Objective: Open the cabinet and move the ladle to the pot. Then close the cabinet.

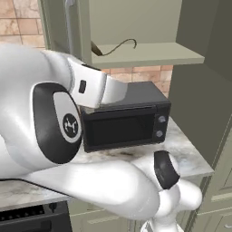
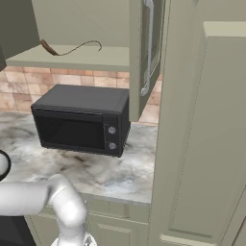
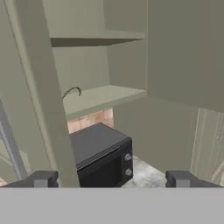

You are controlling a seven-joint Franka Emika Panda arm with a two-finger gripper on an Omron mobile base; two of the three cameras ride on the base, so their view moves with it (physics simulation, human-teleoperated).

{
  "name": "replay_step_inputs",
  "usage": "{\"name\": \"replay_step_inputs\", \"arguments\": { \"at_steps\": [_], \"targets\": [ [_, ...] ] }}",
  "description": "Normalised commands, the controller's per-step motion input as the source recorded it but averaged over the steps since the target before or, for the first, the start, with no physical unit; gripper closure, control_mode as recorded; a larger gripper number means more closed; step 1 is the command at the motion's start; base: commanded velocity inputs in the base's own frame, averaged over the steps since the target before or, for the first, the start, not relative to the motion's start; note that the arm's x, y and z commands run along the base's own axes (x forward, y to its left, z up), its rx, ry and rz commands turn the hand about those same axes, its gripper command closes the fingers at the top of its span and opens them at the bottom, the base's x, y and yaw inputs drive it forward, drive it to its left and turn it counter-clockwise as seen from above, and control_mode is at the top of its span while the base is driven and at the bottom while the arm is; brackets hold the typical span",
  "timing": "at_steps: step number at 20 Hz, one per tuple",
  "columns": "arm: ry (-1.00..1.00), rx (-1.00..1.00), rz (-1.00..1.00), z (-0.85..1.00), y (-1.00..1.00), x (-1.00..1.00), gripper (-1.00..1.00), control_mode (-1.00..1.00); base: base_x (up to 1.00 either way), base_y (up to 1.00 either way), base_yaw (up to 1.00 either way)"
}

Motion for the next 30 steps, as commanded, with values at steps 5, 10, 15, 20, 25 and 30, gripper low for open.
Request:
{"name": "replay_step_inputs", "arguments": {
  "at_steps": [5,10,15,20,25,30],
  "targets": [
    [0.0,0.04,0.06,0.04,-0.98,-0.01,-1.0,-1.0,0.0,0.0,0.0],
    [0.0,0.04,0.13,-0.04,-0.82,0.45,-1.0,-1.0,0.0,0.0,0.0],
    [0.0,0.08,0.26,-0.02,-0.5,0.23,-1.0,-1.0,0.0,0.0,0.0],
    [0.0,0.19,0.34,-0.33,0.0,0.29,-1.0,-1.0,0.0,0.0,0.0],
    [0.0,0.2,0.35,-0.17,0.16,0.38,-1.0,-1.0,0.0,0.0,0.0],
    [-0.01,0.16,0.33,-0.04,0.17,0.41,-1.0,-1.0,0.0,0.0,0.0]
  ]
}}
